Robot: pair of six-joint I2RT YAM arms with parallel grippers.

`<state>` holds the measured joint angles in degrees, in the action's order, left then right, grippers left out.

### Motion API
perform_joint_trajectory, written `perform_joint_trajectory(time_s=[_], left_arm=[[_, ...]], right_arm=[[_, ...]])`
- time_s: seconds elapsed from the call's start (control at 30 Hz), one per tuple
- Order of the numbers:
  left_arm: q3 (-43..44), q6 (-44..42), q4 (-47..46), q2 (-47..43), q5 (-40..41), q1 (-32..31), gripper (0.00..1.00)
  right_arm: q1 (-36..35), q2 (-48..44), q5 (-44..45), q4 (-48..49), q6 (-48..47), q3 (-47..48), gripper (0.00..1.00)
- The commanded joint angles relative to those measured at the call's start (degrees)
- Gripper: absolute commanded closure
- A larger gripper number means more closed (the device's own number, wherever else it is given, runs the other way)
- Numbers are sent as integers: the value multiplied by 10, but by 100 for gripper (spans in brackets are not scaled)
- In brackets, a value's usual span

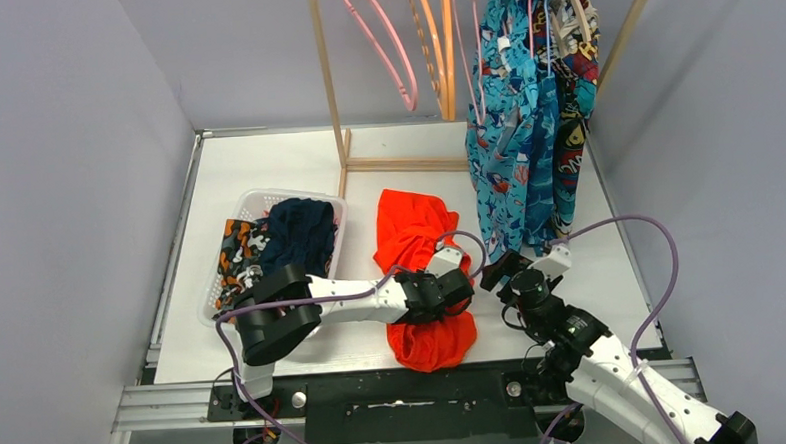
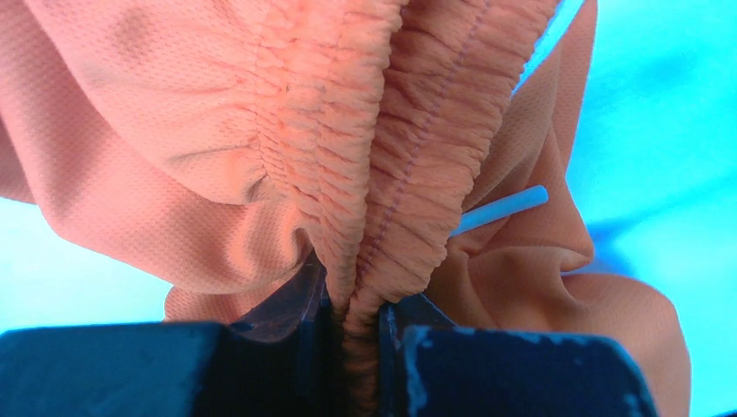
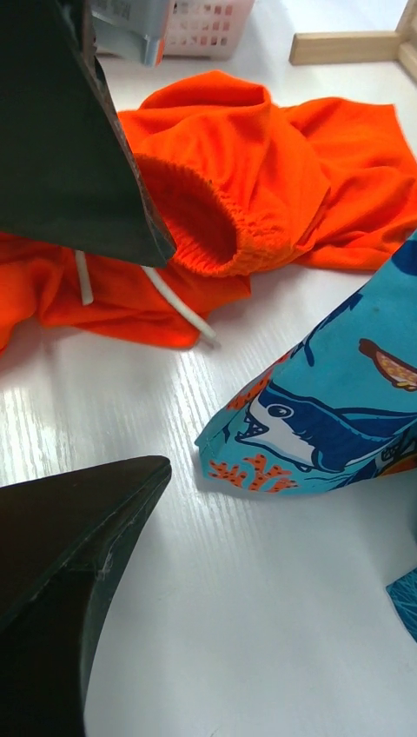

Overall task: Remove the shorts from the hanger
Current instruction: Pick up the shorts at the center of the board.

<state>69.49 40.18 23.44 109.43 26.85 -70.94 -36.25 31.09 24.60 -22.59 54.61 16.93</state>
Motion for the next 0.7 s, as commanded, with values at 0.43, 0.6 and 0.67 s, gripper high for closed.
perform_joint_trajectory(time_s=[0.43,0.6,0.67], left_arm=[[87,-123,132,-204,337,29,100],[74,-177,102,-291,373,18,100],[57,-193,66,-322,372,18,100]], right_arm=[[21,18,-23,-37,-82,108,17],[22,8,-20,-58,-95,124,17],[23,5,-21,-71,-97,136,17]])
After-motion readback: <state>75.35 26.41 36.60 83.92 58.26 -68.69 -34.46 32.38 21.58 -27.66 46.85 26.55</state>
